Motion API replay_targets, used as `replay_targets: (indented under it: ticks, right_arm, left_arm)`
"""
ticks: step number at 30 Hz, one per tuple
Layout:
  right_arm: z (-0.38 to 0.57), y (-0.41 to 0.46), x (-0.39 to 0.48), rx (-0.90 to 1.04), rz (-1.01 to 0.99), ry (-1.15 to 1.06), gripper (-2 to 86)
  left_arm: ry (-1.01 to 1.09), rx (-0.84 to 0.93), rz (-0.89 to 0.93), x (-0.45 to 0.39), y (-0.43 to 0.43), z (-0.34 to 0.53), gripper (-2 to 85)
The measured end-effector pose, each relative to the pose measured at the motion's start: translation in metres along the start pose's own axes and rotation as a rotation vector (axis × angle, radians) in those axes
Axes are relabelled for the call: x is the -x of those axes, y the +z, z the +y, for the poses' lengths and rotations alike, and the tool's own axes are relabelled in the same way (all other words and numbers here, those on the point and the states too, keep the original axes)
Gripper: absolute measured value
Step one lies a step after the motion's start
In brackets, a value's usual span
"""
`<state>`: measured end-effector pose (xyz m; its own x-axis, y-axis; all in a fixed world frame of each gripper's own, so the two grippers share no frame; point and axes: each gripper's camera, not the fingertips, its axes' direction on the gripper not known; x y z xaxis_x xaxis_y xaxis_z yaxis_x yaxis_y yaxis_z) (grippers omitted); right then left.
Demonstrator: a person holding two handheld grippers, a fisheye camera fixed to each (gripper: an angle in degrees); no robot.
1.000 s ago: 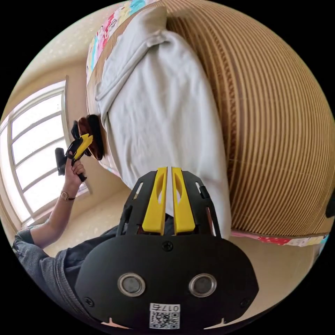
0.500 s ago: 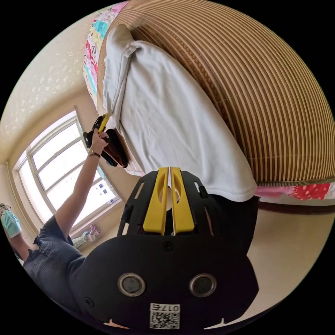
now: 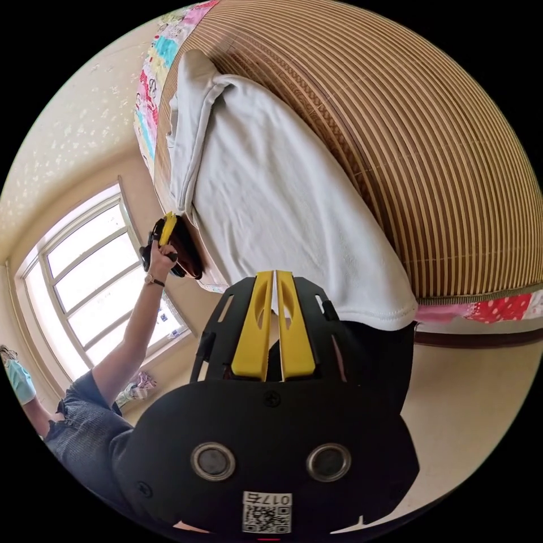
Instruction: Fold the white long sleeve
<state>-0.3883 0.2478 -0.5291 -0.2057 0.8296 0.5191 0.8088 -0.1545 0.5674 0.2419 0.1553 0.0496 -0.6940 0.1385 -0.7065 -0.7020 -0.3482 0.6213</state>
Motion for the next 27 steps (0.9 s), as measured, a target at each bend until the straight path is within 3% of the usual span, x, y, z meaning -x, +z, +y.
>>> replay_targets:
  ticks: [4,9,15,18,22,27]
  right_arm:
    - [0.007,-0.02,-0.003,-0.037,0.108,0.005,5.2]
    - [0.011,-0.047,-0.023,-0.068,0.273,0.092,8.6]
    - [0.02,-0.073,-0.045,-0.122,0.275,0.16,9.5]
    - [0.022,-0.086,-0.051,-0.156,0.268,0.181,9.8]
    - [0.02,-0.099,-0.055,-0.138,0.3,0.167,11.2]
    - [0.02,-0.123,-0.055,-0.102,0.316,0.091,12.1]
  left_arm:
    - [0.085,0.129,-0.027,0.016,-0.007,0.026,11.0]
    - [0.211,0.441,-0.117,0.048,-0.008,0.114,11.5]
    - [0.263,0.654,-0.257,0.089,-0.013,0.179,11.8]
    - [0.236,0.774,-0.198,0.108,0.001,0.183,10.9]
    - [0.216,0.799,-0.189,0.127,0.0,0.167,4.9]
    - [0.258,0.977,0.165,0.14,-0.021,0.145,3.0]
